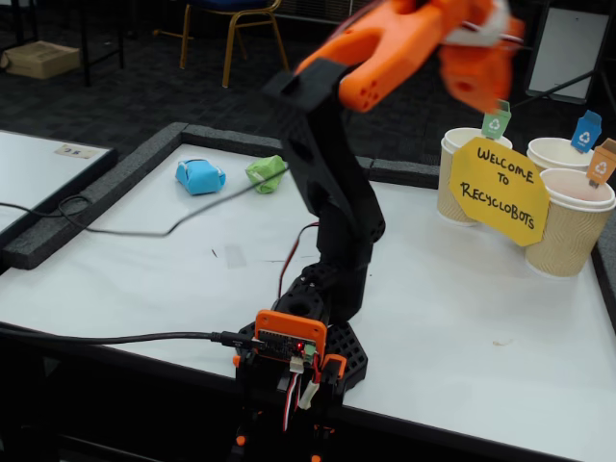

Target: Sort rubbish by color.

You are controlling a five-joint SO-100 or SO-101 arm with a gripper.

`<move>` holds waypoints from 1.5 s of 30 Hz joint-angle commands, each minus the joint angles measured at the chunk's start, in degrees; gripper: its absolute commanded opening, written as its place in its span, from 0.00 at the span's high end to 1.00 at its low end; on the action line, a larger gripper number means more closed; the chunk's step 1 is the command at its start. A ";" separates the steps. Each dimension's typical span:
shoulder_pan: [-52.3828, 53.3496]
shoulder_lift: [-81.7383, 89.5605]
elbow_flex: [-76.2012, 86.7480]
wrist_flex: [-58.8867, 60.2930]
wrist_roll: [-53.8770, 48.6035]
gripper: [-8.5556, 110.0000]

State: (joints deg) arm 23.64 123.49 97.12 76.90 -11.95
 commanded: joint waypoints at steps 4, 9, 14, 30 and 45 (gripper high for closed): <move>-17.05 17.67 5.27 3.87 -1.14 0.93; -22.94 26.19 14.50 4.13 -2.55 0.93; -26.46 38.23 27.07 3.69 -3.43 0.93; -23.20 61.00 55.02 -1.85 -3.43 0.93; -37.27 62.93 57.92 -0.79 -3.34 0.93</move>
State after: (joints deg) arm -5.62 185.98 158.82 76.73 -14.15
